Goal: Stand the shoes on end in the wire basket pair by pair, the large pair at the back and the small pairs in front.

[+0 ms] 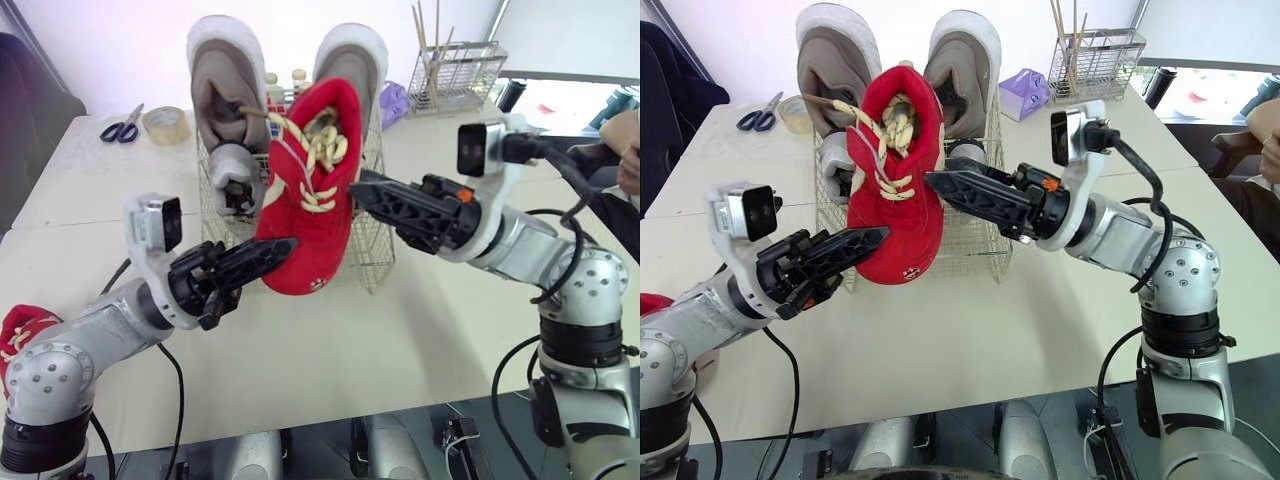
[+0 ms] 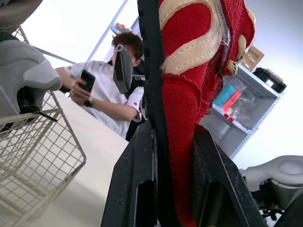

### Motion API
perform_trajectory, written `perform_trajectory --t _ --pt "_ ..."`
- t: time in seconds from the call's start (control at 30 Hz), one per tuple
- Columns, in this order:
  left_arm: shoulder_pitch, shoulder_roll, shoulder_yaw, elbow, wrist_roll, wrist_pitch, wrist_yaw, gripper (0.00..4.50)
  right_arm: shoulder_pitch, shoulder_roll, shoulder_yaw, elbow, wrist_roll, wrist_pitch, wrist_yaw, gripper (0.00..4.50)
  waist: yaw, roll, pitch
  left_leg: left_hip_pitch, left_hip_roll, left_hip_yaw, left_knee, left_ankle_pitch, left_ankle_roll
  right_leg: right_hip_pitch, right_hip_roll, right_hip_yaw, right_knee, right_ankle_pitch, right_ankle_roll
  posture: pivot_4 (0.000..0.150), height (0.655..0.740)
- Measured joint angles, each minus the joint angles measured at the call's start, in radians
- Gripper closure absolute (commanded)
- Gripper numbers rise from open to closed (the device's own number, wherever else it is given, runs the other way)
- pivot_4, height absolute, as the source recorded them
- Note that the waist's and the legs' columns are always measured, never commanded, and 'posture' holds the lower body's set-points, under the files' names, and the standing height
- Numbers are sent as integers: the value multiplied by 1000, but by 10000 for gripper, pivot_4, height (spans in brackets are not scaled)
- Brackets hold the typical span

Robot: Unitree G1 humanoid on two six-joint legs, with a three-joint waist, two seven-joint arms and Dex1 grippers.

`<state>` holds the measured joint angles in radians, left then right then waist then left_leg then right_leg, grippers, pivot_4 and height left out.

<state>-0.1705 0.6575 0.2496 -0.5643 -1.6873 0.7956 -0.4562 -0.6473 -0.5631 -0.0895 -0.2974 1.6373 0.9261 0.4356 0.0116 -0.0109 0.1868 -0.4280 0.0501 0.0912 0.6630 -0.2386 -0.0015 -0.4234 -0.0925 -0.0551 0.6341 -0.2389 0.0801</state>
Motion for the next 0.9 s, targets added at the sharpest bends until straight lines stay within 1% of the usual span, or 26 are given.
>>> perform_trajectory --t 0.17,0.2,0.23,0.4,0.43,0.47,0.53,0.6,0.63,0.67,0.7,0.73,0.77,0.8,0.9 --pt "0 0 -6 0 30 1 -12 42173 -5 3 0 1 -3 8 -7 506 0 0 0 0 0 0 0 0 0 0 0 0 0 0 0 1500 7400" --pt "0 0 -11 0 42 1 -19 42173 -8 4 0 1 -4 11 -7 5797 0 0 0 0 0 0 0 0 0 0 0 0 0 0 0 1500 7400" --pt "1 0 -13 0 49 2 -21 42173 -12 4 1 1 -4 14 -7 8565 -1 0 0 0 0 0 0 0 0 0 0 0 0 0 0 1500 7400" --pt "1 5 -22 1 86 0 -45 42173 -19 4 2 6 -17 24 -10 34080 0 0 0 0 0 0 0 0 0 0 0 0 0 0 0 1500 7400" --pt "1 10 -22 1 96 0 -51 42173 -19 1 1 6 -21 27 -10 38543 0 0 0 0 0 0 0 0 0 0 0 0 0 0 0 1500 7400" --pt "1 12 -22 2 108 0 -56 42173 -19 -1 1 6 -23 29 -10 41852 0 0 0 0 0 0 0 0 0 0 0 0 0 0 0 1500 7400" --pt "1 16 -23 4 126 0 -68 42173 -18 -3 1 6 -23 34 -8 42753 0 0 0 0 0 0 0 0 0 0 0 0 0 0 0 1500 7400" --pt "0 17 -24 7 127 2 -71 31781 -18 -7 1 6 -24 40 -4 42754 0 0 0 0 0 0 0 0 0 0 0 0 -1 0 0 1500 7400" --pt "-1 21 -30 8 126 7 -71 28612 -18 -7 1 4 -24 45 1 42754 0 0 0 0 0 0 0 0 0 0 0 0 -1 0 0 1500 7400" --pt "-1 27 -30 13 126 12 -71 22631 -18 -10 1 3 -25 50 8 42754 -1 0 0 0 0 0 0 0 0 0 0 0 -1 0 0 1500 7400" --pt "-1 39 -30 15 127 16 -69 18444 -18 -14 1 -3 -28 52 16 42754 -1 0 0 -1 0 0 0 0 0 -1 0 0 -1 0 0 1500 7400" --pt "0 54 -28 14 132 19 -64 12685 -18 -20 1 -12 -36 54 30 42754 -1 0 0 -1 0 0 0 0 0 -1 0 0 -1 0 0 1500 7400" --pt "1 63 -26 13 136 21 -62 8330 -19 -26 1 -15 -42 56 38 42754 -1 0 0 -1 1 -1 -1 0 0 -1 0 0 -1 0 -1 1500 7400" --pt "8 80 -20 9 143 22 -60 8330 -22 -32 1 -15 -55 58 54 42754 -1 0 0 -1 1 0 -1 0 0 -1 0 0 -1 0 -1 1500 7400" --pt "86 200 89 -13 147 46 -80 8330 -63 -89 -24 12 -132 46 142 42754 -6 0 1 -2 1 0 -1 0 0 -3 0 0 -2 0 -1 1500 7400"
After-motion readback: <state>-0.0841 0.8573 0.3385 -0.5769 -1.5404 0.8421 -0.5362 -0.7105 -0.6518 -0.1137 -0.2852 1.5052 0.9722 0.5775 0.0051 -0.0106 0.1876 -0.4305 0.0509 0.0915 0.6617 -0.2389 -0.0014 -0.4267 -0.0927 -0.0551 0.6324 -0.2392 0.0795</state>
